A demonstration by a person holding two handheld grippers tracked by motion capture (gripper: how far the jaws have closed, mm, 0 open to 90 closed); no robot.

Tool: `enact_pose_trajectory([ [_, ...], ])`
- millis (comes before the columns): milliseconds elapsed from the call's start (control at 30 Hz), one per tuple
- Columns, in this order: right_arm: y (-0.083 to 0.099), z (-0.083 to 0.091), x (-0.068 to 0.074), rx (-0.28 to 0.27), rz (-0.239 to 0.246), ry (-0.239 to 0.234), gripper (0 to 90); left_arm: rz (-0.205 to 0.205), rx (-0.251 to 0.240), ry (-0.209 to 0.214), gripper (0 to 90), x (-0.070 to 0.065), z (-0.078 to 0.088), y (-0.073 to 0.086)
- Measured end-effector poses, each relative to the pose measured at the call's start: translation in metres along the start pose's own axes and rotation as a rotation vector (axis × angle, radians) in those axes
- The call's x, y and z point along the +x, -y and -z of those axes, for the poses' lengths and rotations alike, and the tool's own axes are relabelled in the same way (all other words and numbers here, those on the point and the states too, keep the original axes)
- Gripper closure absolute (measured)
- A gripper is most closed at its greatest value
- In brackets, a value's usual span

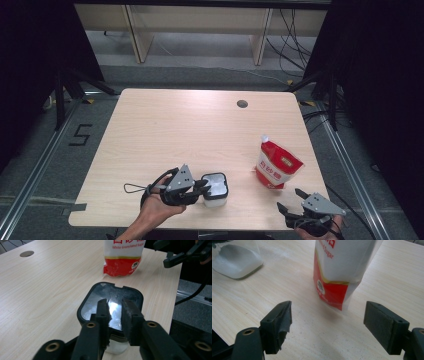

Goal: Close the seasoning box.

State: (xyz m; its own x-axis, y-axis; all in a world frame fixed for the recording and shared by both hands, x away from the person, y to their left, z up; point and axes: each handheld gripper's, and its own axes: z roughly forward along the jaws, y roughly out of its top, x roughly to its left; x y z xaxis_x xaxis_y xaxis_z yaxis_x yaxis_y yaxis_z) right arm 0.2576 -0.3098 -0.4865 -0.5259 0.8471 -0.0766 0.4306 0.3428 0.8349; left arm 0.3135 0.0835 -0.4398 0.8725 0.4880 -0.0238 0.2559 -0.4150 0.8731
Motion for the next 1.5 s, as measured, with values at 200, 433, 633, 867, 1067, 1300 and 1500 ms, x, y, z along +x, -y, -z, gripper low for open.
enact_pose_trajectory([
  [200,0.0,0.001,0.002,0.017,-0.029,-0.009,23.3,0.025,-0.012,-0.015,56.3,0.003,0.013,0.007],
  [433,0.0,0.0,0.001,0.001,-0.006,-0.001,23.2,0.043,0.007,-0.047,46.4,0.013,0.028,0.023],
  [633,0.0,-0.001,-0.001,-0.006,0.018,-0.006,23.2,0.091,0.007,-0.061,42.6,0.015,0.033,0.035],
  [867,0.0,0.0,0.001,0.016,-0.011,-0.018,23.1,0.128,0.007,-0.046,38.8,0.02,0.041,0.053],
  [1067,-0.001,-0.002,0.003,0.002,0.015,-0.048,21.5,0.148,0.01,-0.08,37.3,0.02,0.044,0.064],
  [1300,-0.002,-0.002,0.004,-0.012,0.01,-0.047,17.5,0.132,0.041,-0.081,27.1,0.019,0.048,0.076],
  [1500,-0.001,-0.001,0.004,-0.002,-0.009,-0.045,17.1,0.132,0.082,-0.093,18.9,0.015,0.05,0.084],
])
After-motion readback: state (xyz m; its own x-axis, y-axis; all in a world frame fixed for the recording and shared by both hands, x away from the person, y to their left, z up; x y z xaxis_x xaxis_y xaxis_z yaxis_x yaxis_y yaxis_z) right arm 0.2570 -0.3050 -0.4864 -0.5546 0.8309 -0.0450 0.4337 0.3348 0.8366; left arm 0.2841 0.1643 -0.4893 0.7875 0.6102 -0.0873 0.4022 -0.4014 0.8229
